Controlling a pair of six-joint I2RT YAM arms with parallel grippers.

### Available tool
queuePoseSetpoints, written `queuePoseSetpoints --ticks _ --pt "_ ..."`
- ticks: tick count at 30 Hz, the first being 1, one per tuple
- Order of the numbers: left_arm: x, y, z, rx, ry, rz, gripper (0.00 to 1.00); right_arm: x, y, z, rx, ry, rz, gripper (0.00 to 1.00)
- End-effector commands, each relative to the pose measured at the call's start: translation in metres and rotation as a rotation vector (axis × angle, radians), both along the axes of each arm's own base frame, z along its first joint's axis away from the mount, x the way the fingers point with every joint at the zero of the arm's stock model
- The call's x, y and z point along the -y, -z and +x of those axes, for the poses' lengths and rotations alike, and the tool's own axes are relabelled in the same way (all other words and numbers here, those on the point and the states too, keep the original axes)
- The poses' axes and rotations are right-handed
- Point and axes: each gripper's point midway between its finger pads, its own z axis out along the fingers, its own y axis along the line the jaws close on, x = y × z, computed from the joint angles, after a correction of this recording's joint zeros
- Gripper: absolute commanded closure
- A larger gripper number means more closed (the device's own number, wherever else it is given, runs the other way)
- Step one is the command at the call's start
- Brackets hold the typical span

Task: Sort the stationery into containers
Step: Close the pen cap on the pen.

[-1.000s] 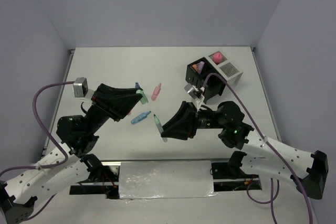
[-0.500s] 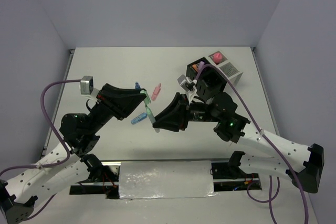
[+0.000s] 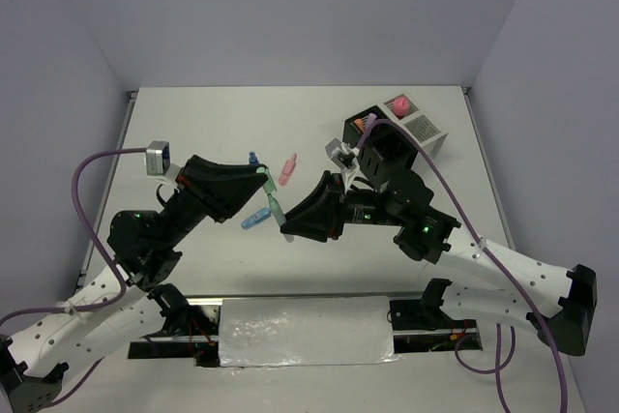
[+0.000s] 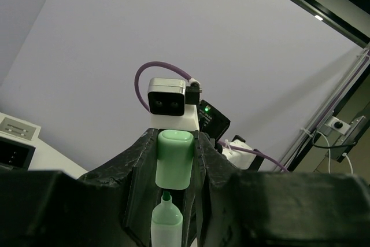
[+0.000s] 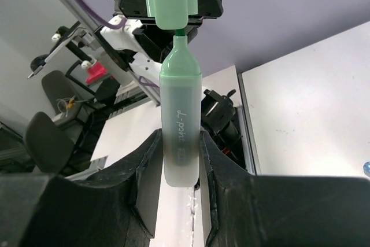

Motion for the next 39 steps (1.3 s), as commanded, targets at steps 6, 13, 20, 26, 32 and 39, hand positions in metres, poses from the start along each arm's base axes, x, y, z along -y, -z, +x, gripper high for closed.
queuePoseSetpoints --ticks 6,13,20,26,32,39 --pt "-0.011 -0.023 -0.009 0.068 -0.022 -0.044 1.0 0.008 -0.032 -0.002 0.074 0.026 0.069 1.0" --pt "-0.011 -0.018 -0.008 0.057 -0.022 -0.039 1.0 0.007 -0.04 0.001 0.092 0.04 0.071 1.0" --pt "-0.005 -0.013 -0.007 0.05 -0.002 -0.021 1.0 0.004 -0.06 0.004 0.126 0.043 0.096 1.0" --pt "-0.002 -0.012 -0.01 0.046 0.026 -0.004 1.0 0.0 -0.082 0.01 0.178 0.038 0.11 1.0" --pt "0.002 -0.013 -0.018 0.051 0.066 0.022 0.98 -0.002 -0.109 0.024 0.236 0.039 0.121 1.0" --pt "0.001 -0.008 -0.013 0.043 0.019 0.099 0.48 -0.003 -0.112 0.02 0.236 -0.025 0.145 1.0"
